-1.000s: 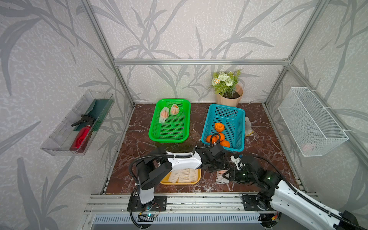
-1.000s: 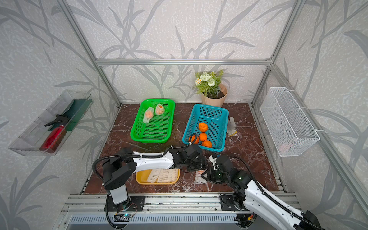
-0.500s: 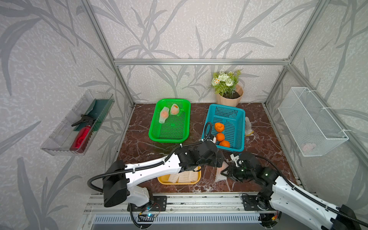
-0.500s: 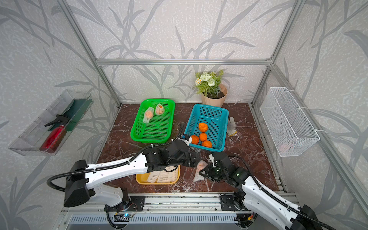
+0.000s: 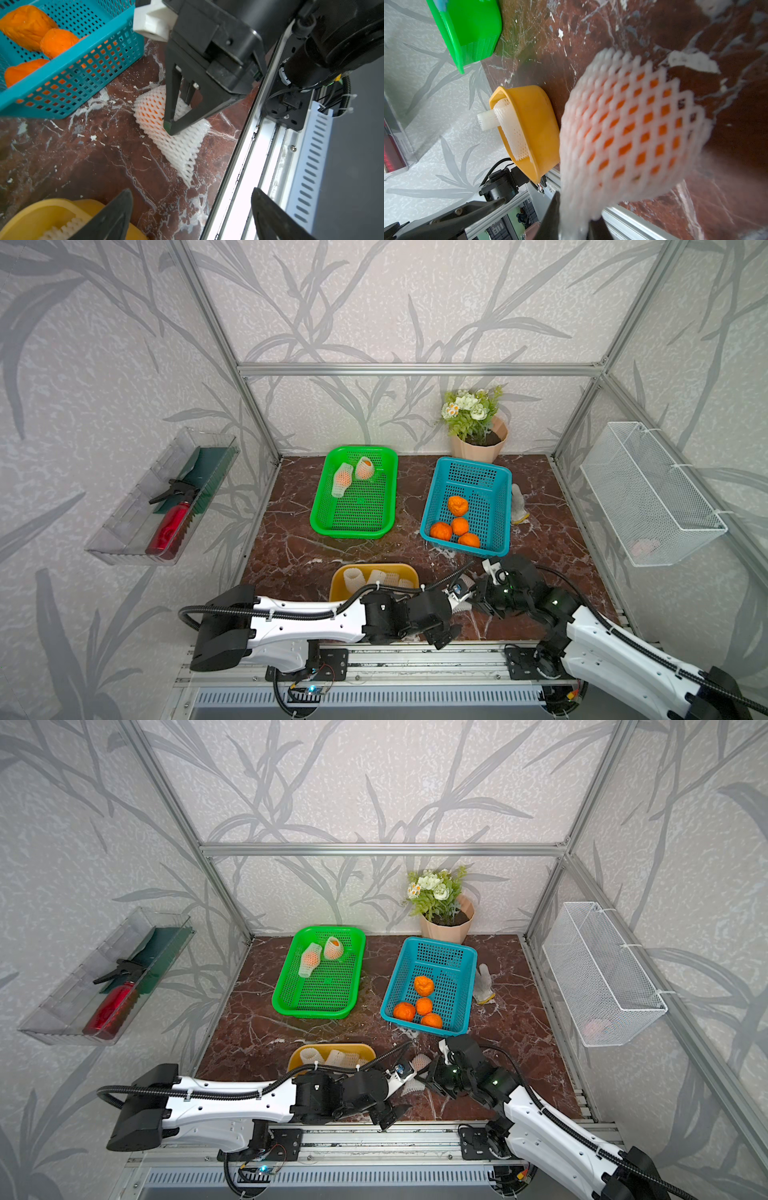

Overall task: Remove foam nets from oranges
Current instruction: Remove the foam net from the orange.

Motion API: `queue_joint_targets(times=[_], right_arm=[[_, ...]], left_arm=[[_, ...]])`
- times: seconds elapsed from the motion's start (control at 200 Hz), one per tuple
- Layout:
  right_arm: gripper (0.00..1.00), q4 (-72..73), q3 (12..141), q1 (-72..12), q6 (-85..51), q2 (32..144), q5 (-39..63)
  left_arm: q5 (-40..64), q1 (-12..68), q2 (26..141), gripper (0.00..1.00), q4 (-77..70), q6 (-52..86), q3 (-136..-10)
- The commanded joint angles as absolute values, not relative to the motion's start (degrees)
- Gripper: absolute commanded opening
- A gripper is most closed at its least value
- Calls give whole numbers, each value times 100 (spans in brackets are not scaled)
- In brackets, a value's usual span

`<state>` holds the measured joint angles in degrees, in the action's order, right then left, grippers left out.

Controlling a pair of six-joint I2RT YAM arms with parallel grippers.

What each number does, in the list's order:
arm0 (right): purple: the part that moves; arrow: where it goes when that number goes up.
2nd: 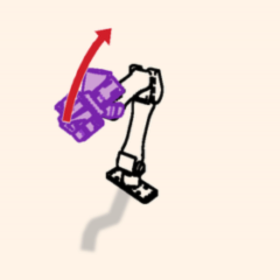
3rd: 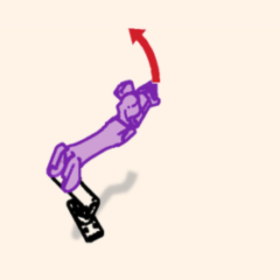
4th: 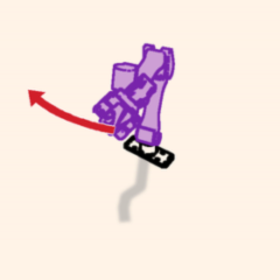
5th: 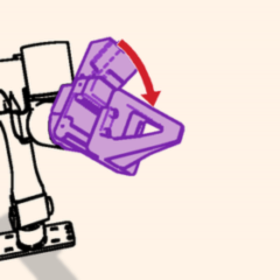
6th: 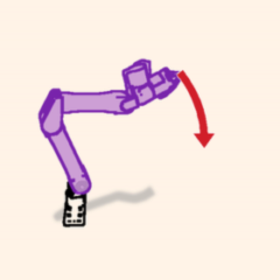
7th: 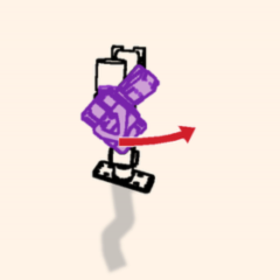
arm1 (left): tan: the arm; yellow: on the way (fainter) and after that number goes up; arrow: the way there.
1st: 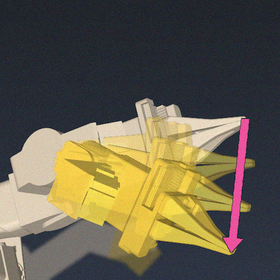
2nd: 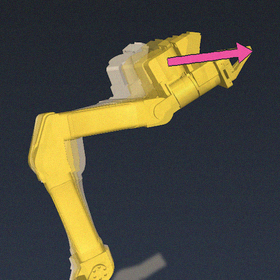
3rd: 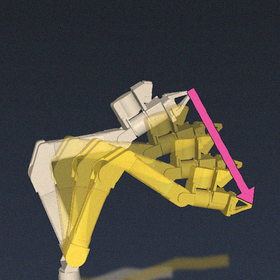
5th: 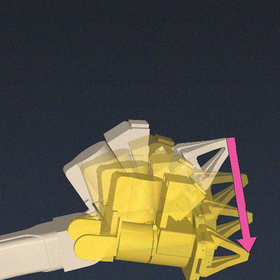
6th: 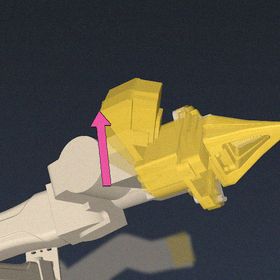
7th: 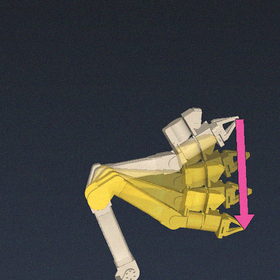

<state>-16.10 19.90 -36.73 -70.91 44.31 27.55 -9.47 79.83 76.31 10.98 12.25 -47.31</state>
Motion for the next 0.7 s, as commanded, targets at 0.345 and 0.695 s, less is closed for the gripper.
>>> queue_joint_targets(times=[0.345,0.695], right_arm=[[22,-1564,2118,-3618,-7255,4346,2880],[25,-1513,2136,-3581,-7397,4311,3046]], left_arm=[[-1769,7920,8590,75,399,439,-4966],[-1251,7686,9123,39,97,286,-5240]])
